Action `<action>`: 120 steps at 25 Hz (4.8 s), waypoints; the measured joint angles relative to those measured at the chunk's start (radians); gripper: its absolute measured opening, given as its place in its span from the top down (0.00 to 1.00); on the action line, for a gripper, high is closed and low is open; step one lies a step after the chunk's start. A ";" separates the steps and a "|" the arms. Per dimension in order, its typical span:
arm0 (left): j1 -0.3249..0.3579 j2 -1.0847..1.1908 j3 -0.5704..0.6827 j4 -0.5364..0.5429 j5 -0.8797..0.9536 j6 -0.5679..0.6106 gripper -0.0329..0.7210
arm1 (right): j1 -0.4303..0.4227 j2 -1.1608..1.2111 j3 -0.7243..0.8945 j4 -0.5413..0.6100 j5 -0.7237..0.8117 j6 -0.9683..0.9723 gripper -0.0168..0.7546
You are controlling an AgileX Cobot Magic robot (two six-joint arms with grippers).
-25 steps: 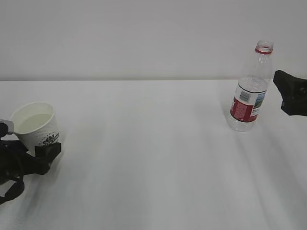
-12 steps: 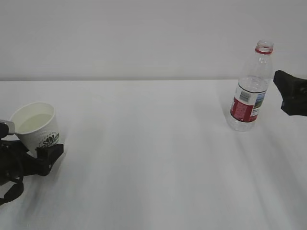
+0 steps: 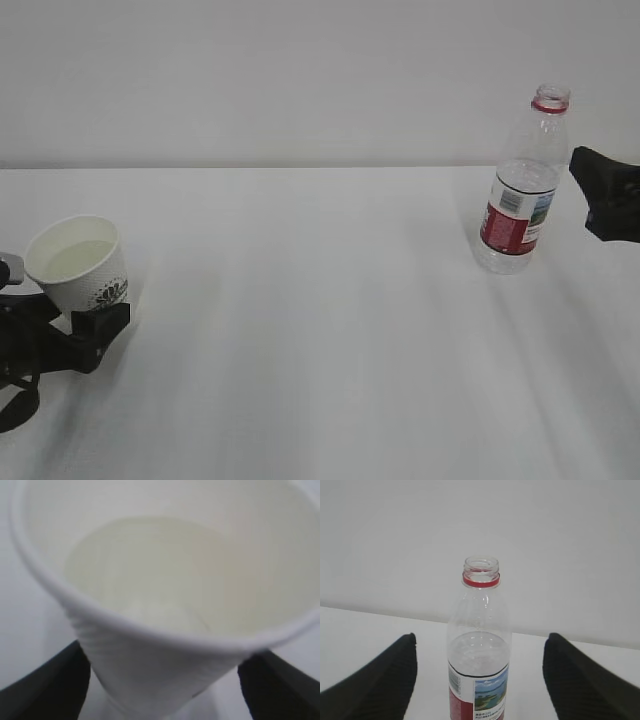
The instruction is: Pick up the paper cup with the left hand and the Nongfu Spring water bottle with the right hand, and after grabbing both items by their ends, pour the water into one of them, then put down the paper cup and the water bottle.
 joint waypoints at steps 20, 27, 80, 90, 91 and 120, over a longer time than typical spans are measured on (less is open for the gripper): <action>0.000 -0.058 0.150 0.013 0.000 0.000 0.06 | 0.000 0.000 0.000 0.000 -0.006 0.004 0.22; 0.000 -0.104 0.160 0.024 0.000 0.000 0.11 | 0.000 0.000 0.000 -0.004 -0.004 0.004 0.22; 0.000 -0.731 0.118 0.111 0.007 -0.443 0.22 | 0.000 -0.562 -0.220 0.010 0.784 0.027 0.22; 0.000 -0.910 -0.068 0.132 0.316 -0.443 0.22 | 0.000 -0.562 -0.288 0.010 0.851 0.027 0.22; 0.000 -0.924 -0.079 0.135 0.348 -0.443 0.22 | 0.000 -0.562 -0.298 0.010 0.864 0.027 0.22; -0.115 -1.426 -0.160 0.226 1.032 -0.443 0.31 | 0.000 -0.753 -0.427 0.007 1.193 0.027 0.22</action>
